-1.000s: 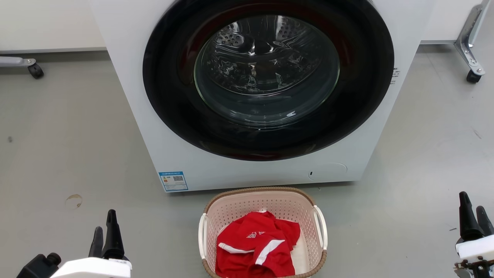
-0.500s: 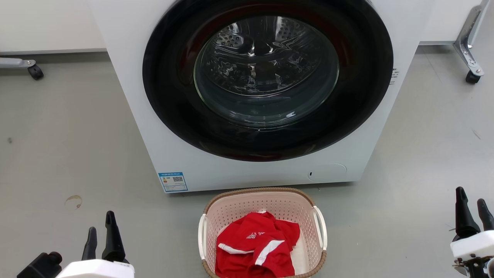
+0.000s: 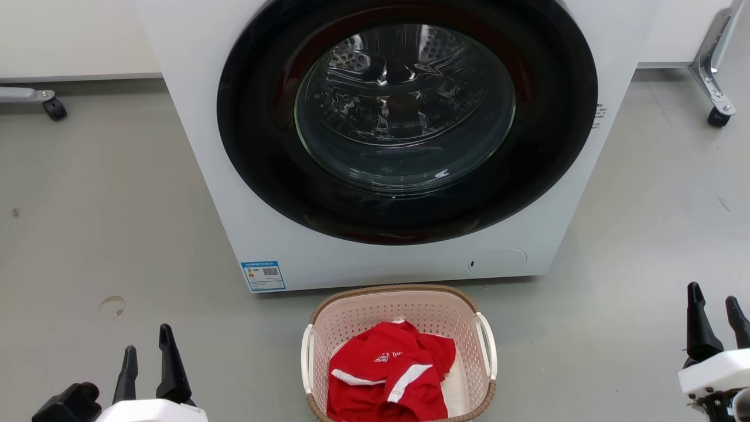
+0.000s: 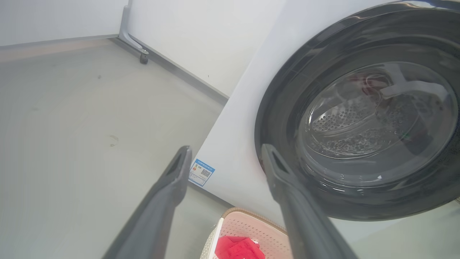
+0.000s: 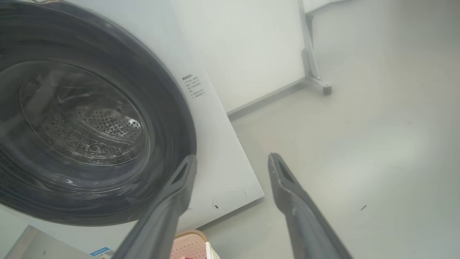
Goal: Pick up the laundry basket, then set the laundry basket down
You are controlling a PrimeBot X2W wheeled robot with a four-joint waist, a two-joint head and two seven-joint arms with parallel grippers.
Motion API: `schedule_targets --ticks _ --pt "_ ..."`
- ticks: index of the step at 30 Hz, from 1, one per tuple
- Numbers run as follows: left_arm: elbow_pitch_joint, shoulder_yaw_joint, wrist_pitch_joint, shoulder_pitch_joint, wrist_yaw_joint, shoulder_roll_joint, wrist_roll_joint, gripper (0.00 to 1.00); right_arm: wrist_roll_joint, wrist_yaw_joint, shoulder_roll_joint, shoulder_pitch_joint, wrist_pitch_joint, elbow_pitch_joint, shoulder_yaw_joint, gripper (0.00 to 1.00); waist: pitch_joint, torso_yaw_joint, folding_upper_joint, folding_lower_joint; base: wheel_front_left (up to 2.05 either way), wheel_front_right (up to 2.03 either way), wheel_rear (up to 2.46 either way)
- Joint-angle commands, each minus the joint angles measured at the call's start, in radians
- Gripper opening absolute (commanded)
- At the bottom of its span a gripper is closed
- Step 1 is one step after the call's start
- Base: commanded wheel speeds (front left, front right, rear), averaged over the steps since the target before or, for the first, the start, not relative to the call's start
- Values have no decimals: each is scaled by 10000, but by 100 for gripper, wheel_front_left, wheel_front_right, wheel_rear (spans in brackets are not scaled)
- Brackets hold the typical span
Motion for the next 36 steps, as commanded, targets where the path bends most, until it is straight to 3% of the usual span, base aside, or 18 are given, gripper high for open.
schedule_targets --ticks 1,30,36 --pt "-317 191 -189 -109 123 145 377 100 -368 40 -354 -606 -224 -174 203 100 -5 1 -1 0 0 0 0" --pt "-539 22 -1009 160 737 307 3277 100 -3100 52 -542 -864 -1047 143 499 100 26 19 -1 0 0 0 0" --pt "-438 -71 -938 119 687 390 3273 100 -3096 52 -540 -873 -1052 161 515 100 39 22 -1 0 0 0 0"
